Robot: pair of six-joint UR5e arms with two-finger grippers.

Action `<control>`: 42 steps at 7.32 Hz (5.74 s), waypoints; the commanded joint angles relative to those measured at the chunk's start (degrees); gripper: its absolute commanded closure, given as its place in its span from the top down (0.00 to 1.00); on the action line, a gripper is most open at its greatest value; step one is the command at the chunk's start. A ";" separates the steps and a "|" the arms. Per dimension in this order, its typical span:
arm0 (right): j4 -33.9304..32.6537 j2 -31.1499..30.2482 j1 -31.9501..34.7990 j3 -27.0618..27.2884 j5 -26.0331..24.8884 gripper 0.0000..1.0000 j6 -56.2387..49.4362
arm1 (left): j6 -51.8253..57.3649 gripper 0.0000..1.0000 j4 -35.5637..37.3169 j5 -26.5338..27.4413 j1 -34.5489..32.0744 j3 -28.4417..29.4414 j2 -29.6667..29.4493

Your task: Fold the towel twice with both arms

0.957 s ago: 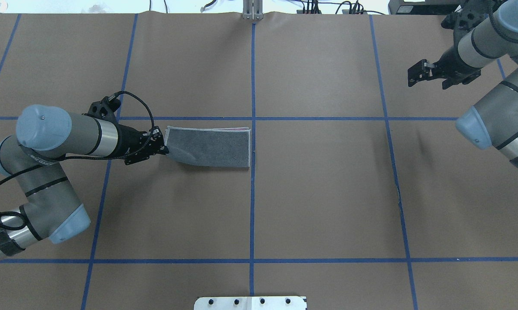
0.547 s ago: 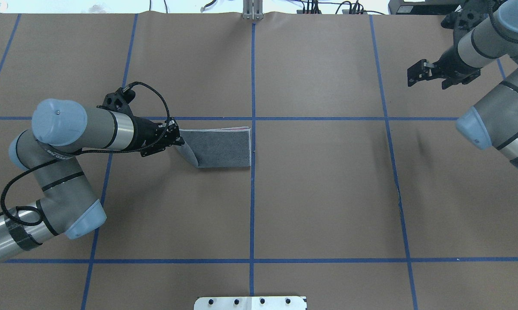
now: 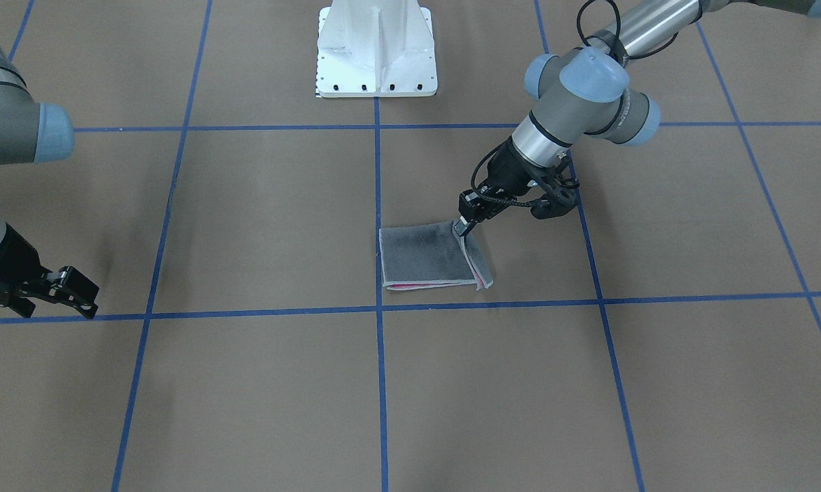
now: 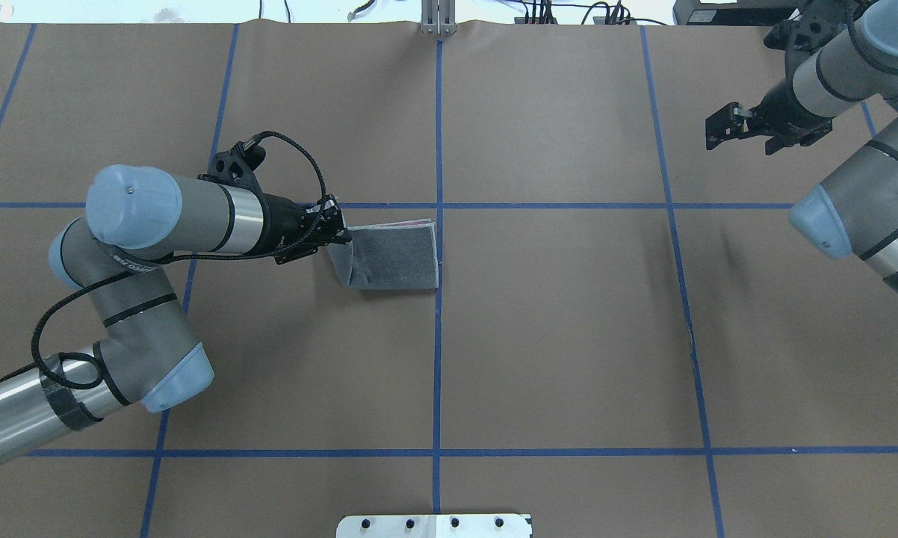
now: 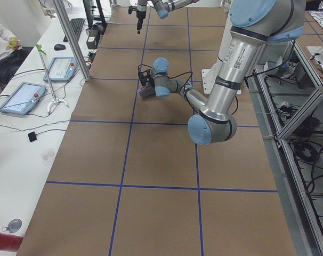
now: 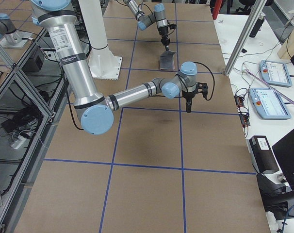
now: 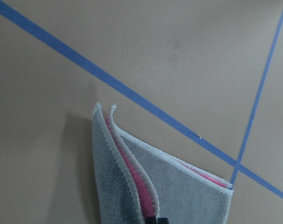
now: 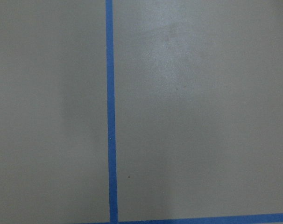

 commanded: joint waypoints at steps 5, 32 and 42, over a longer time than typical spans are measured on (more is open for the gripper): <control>0.00 0.01 -0.05 -0.12 0.00 1.00 0.17 | 0.07 0.00 0.28 4.77 5.03 2.77 -5.72; -0.88 -1.38 2.66 -0.74 1.22 1.00 -5.42 | 20.54 1.00 25.28 -1.17 -0.75 -0.06 -11.68; -15.21 -20.89 36.47 -1.53 6.15 1.00 -61.60 | 112.67 1.00 41.32 -22.01 -46.60 -0.68 20.62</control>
